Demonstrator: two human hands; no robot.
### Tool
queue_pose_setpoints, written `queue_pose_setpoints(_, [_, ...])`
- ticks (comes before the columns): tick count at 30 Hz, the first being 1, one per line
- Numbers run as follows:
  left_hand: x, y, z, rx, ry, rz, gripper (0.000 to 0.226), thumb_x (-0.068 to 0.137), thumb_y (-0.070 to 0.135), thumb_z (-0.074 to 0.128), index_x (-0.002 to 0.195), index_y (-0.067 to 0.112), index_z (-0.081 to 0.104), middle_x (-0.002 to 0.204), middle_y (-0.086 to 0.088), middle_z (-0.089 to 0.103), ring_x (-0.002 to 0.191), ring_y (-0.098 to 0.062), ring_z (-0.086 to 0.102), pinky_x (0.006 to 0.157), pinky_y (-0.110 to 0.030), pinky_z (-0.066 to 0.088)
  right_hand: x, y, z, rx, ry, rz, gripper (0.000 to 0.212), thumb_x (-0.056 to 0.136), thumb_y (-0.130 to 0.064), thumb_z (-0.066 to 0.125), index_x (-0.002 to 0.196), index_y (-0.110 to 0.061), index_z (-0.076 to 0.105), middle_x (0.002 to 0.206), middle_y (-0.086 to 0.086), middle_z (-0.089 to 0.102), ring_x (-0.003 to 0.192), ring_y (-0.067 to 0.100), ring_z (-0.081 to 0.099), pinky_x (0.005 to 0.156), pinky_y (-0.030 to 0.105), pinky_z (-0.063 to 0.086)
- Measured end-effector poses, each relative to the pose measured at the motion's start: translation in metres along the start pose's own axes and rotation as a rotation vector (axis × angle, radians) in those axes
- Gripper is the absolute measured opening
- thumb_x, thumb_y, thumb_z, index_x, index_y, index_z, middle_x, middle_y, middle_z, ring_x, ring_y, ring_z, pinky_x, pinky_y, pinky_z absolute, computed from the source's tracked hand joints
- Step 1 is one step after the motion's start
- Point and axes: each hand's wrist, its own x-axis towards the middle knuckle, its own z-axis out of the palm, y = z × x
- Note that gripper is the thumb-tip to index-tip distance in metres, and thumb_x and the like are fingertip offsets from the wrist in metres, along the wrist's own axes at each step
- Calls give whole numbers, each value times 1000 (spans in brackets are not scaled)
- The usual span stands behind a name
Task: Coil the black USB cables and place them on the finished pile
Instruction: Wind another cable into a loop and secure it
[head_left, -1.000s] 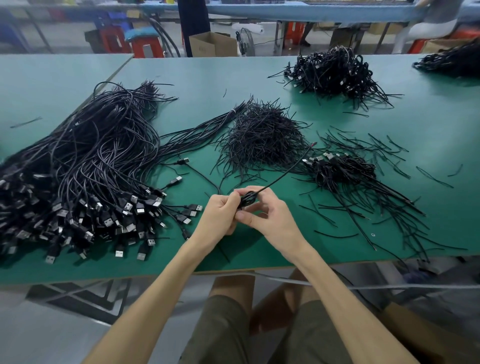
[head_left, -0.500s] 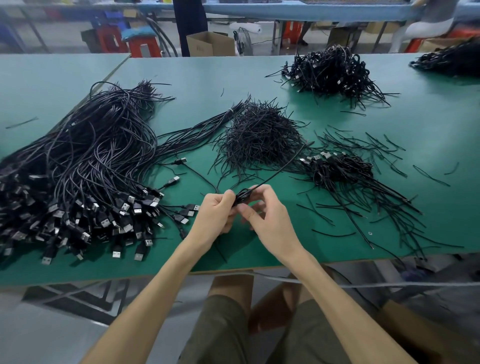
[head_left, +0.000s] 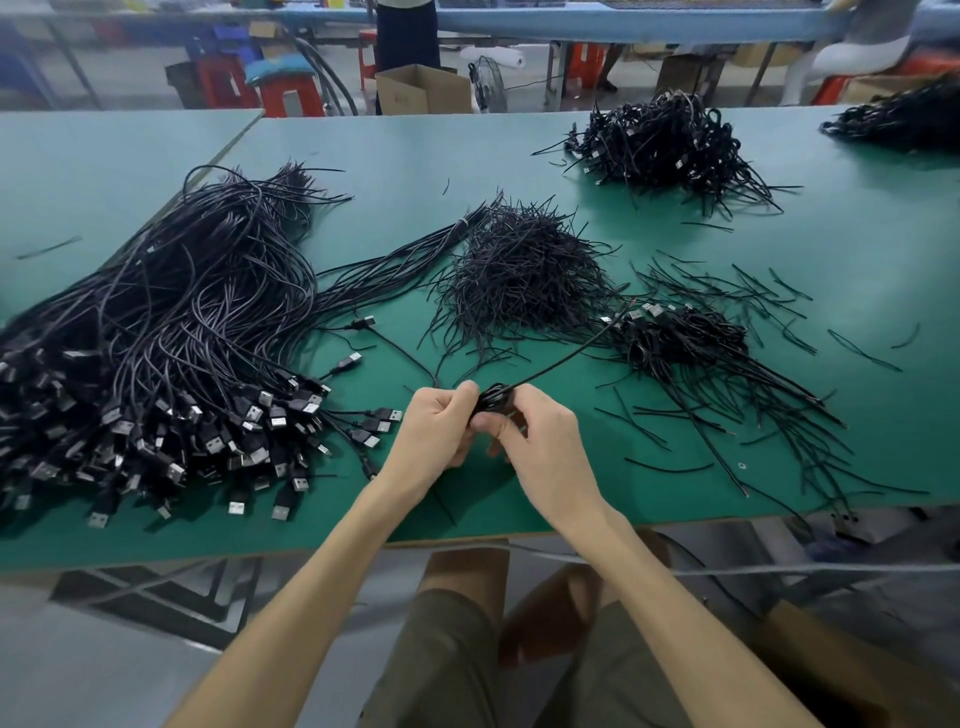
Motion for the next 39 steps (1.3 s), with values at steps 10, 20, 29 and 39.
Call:
queue_pose_setpoints(10, [-2,2,2,19,7,22,56,105,17,41,50,21,31,44,3,26,38,-13,17,42,-18,17,-5,-3,-1,-110,13,-75,23,101,-17,59,81,-13,49,72,-8,51,63,20,52,64,41,47])
queue_pose_setpoints(20, [-4,3,11,369,173,317,29,109,24,42,85,11,53,66,-7,58,55,-16,51,54,-25,42,-1,-4,-3,-96,104,-46,24,103,-18,56,81,-18,47,80,-4,56,64,21,54,63,44,48])
queue_pose_setpoints(29, [-7,47,-18,657,-174,376,34,105,31,53,134,49,52,72,12,65,52,-8,66,58,-21,49,-2,0,-7,35,139,7,25,99,2,53,77,-3,42,63,14,52,55,32,45,52,44,39])
queue_pose_setpoints(39, [-10,58,-25,742,-325,495,63,82,-5,76,133,29,65,119,-1,55,107,-12,54,95,-21,43,-3,-2,-12,167,153,-29,23,95,9,49,75,-2,45,59,9,50,50,8,42,48,21,37])
